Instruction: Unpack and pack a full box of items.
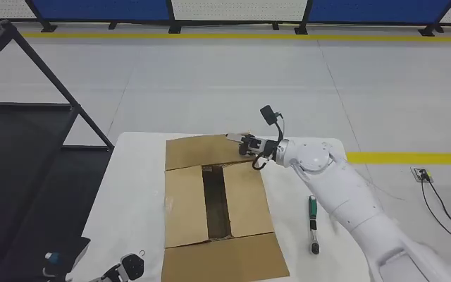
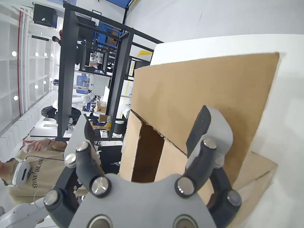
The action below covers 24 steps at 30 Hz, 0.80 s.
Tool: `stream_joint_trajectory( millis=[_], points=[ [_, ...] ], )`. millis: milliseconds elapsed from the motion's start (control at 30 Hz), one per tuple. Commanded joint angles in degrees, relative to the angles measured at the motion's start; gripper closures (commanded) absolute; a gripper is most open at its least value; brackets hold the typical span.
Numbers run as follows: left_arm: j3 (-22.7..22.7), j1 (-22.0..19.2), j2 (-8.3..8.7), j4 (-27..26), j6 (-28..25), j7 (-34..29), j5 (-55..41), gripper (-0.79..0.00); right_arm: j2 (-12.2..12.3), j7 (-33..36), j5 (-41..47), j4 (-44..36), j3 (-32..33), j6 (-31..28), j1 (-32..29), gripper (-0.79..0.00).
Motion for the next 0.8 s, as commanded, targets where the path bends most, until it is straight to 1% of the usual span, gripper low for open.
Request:
stream_joint_trajectory(
  millis=[0,33,100,167,300,433,533,633,767],
  points=[
    [-0.21,-0.03,0.14,0.59,0.0,0.0,-0.53,-0.785,-0.72,0.54,0.69,1.37,-0.12,-0.97,0.44,-0.785],
    [-0.55,-0.18,0.13,1.36,0.0,0.06,-0.57,-0.785,-0.95,1.48,1.05,1.57,-0.09,-2.02,0.53,-0.785],
    [-0.93,-0.52,-0.02,3.26,0.59,1.07,0.74,-0.785,-1.06,5.47,1.58,1.9,0.13,-4.61,0.75,-0.785],
    [-0.34,-1.08,-0.18,3.5,1.02,1.75,2.81,-0.785,-0.86,8.55,1.7,2.52,0.67,-6.33,0.82,-0.785],
    [0.74,-1.99,-0.49,4.02,1.17,3.67,4.47,-0.785,0.45,11.7,1.68,3.62,3.12,-9.62,0.14,-0.785],
    [0.95,-2.84,-0.57,4.47,1.49,4.45,4.18,-0.785,3.07,13.17,1.34,4.42,7.27,-12.84,-2.16,-0.785],
    [1.21,-3.62,-0.55,4.57,2.21,4.32,3.66,-0.785,5.35,13.92,1.72,2.68,11.0,-14.56,-5.24,-0.785],
    [1.68,-4.61,-0.52,4.45,3.1,3.95,3.33,-0.785,7.56,14.55,1.33,-1.28,14.55,-14.72,-8.95,-0.785],
    [2.19,-6.1,-0.47,4.21,4.42,3.45,3.05,-0.785,10.16,17.15,0.91,-8.97,18.87,-12.54,-14.41,-0.785]
  ],
)
